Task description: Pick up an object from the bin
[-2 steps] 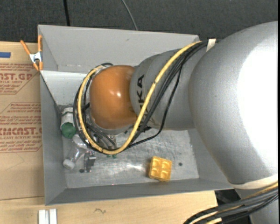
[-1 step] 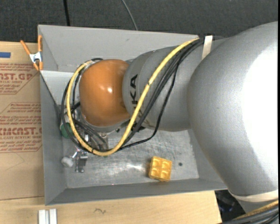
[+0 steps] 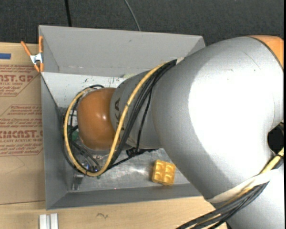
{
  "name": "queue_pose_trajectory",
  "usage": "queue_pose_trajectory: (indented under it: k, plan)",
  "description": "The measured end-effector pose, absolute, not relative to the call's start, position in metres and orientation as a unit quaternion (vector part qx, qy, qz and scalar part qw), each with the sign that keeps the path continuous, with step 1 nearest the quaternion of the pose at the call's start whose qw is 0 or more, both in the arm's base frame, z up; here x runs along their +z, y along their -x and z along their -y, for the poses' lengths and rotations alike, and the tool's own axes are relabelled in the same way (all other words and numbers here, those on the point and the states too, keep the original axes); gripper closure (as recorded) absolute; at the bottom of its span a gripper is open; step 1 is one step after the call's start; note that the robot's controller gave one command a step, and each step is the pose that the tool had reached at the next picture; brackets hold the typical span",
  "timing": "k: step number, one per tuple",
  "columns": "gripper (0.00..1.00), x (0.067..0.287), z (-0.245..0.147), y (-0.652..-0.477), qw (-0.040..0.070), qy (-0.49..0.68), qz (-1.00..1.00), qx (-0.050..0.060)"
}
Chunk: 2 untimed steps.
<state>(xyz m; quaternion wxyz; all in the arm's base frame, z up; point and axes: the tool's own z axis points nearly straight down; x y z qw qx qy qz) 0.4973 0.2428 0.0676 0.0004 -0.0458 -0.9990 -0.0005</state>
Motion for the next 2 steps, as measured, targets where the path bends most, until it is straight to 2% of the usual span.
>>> queue_pose_trajectory:
  k: [1,2]
  plan:
    - [1.00,0.0714,-0.2489,-0.5063,0.000,0.009,1.000,-0.001]
    - [1.00,0.0714,-0.2488,-0.5063,0.000,0.009,1.000,-0.001]
